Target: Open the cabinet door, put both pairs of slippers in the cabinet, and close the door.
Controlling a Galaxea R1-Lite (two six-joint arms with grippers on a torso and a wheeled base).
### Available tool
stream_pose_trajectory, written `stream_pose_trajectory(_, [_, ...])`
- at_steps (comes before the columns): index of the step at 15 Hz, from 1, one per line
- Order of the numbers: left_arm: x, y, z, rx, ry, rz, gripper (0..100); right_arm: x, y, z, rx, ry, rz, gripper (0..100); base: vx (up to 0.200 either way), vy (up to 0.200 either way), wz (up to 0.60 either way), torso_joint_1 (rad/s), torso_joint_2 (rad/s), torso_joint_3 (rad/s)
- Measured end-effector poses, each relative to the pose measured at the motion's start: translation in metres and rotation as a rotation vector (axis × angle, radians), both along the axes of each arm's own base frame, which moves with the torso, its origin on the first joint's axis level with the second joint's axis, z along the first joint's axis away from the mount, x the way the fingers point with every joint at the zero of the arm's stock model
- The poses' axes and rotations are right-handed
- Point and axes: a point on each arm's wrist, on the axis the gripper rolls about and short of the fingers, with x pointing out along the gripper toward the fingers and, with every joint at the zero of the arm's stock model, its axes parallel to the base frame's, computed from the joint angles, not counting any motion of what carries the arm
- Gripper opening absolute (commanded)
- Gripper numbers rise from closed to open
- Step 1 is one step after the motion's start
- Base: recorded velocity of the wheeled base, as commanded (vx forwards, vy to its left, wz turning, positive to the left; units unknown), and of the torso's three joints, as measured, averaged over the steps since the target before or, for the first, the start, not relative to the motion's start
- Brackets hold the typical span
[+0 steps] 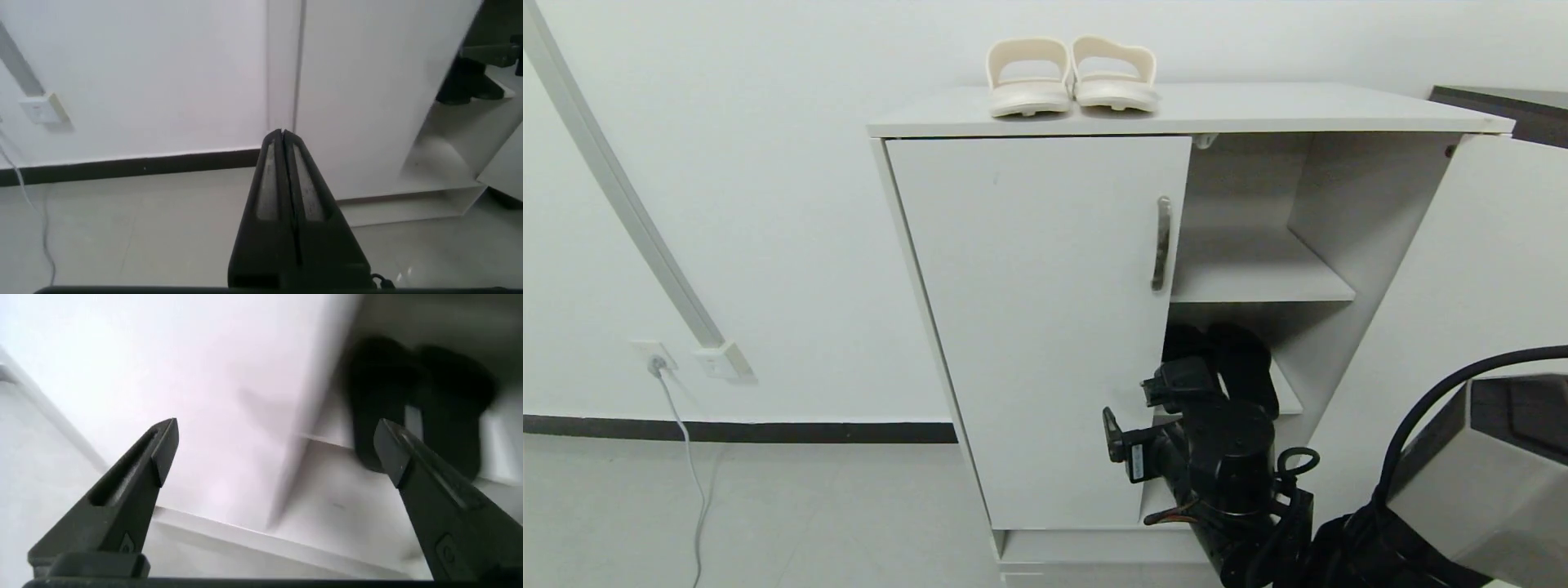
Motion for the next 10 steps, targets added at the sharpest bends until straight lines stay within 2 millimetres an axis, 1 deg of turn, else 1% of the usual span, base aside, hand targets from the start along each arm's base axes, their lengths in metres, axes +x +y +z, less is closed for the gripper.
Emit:
stream_pose_trajectory(2, [0.0000,0.0000,-0.0001,0.000,0.000,0.000,0,-0.0003,-0.0004,-0.0006,-0.002,0.002,0.000,100,0.000,0.200,0.00,0.000,0.00,0.002])
stream_pose_trajectory(4, [0.0000,0.0000,0.0000,0.000,0.000,0.000,0,-0.0011,-0.0002,0.0001,0.004,-0.005,0.003,100,0.000,0.000,0.00,0.000,0.00,0.000])
stream_pose_trajectory(8, [0.0000,0.0000,0.0000,-0.001,0.001,-0.001,0,-0.0025,-0.0050,0.0023,-0.021,-0.080,0.014,100,0.000,0.000,0.00,0.000,0.00,0.000])
stream_pose_trajectory(10, [0.0000,0.0000,0.0000,-0.001,0.000,0.000,0,-0.0041,-0.0049,-0.0005,-0.022,-0.094,0.025,100,0.000,0.000,0.00,0.000,0.00,0.000])
